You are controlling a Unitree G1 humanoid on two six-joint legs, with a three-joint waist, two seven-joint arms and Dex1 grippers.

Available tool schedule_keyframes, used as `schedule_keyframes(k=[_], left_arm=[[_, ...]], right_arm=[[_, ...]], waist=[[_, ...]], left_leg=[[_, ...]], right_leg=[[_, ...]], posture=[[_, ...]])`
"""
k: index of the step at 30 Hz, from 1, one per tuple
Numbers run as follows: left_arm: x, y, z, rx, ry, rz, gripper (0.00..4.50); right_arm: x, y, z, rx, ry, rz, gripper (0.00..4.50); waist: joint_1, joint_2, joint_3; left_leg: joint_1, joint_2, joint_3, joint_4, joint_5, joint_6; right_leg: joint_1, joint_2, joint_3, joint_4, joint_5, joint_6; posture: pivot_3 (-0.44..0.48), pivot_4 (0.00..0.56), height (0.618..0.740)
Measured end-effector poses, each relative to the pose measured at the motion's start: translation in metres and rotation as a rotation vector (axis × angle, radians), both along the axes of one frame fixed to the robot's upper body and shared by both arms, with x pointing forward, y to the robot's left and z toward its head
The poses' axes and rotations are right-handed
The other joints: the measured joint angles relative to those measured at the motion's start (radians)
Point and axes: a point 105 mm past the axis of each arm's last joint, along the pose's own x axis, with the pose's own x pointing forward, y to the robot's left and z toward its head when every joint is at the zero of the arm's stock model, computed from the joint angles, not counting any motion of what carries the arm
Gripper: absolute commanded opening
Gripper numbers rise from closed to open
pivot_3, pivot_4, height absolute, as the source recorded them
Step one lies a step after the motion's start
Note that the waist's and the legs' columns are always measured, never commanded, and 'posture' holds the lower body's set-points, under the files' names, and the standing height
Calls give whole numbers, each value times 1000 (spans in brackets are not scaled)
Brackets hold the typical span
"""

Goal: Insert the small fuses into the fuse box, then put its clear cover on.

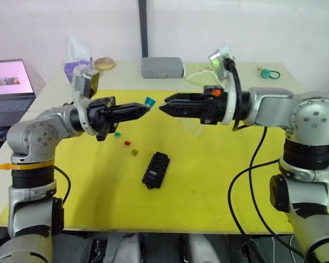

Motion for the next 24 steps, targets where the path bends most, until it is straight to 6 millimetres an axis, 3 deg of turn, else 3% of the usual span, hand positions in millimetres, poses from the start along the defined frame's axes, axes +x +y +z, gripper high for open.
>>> schedule_keyframes(k=[14, 19, 20, 24], left_arm=[[1, -6, -3, 8, -7, -12, 0], [1, -6, -3, 8, -15, -10, 0], [1, -7, -3, 11, -14, -12, 0], [1, -9, -5, 18, -13, -13, 0]], right_arm=[[-2, 4, 1, 13, 12, 3, 2735], [-3, 5, 2, 23, 11, 5, 374], [-3, 6, 2, 23, 11, 5, 111], [-2, 7, 0, 23, 17, 3, 111]], waist=[[1, 0, 0], [1, 0, 0], [1, 0, 0], [1, 0, 0]], left_leg=[[0, 0, 0, 0, 0, 0], [0, 0, 0, 0, 0, 0], [0, 0, 0, 0, 0, 0], [0, 0, 0, 0, 0, 0]], right_leg=[[0, 0, 0, 0, 0, 0], [0, 0, 0, 0, 0, 0], [0, 0, 0, 0, 0, 0], [0, 0, 0, 0, 0, 0]], posture=[[0, 150, 737], [0, 150, 737], [0, 150, 737], [0, 150, 737]])
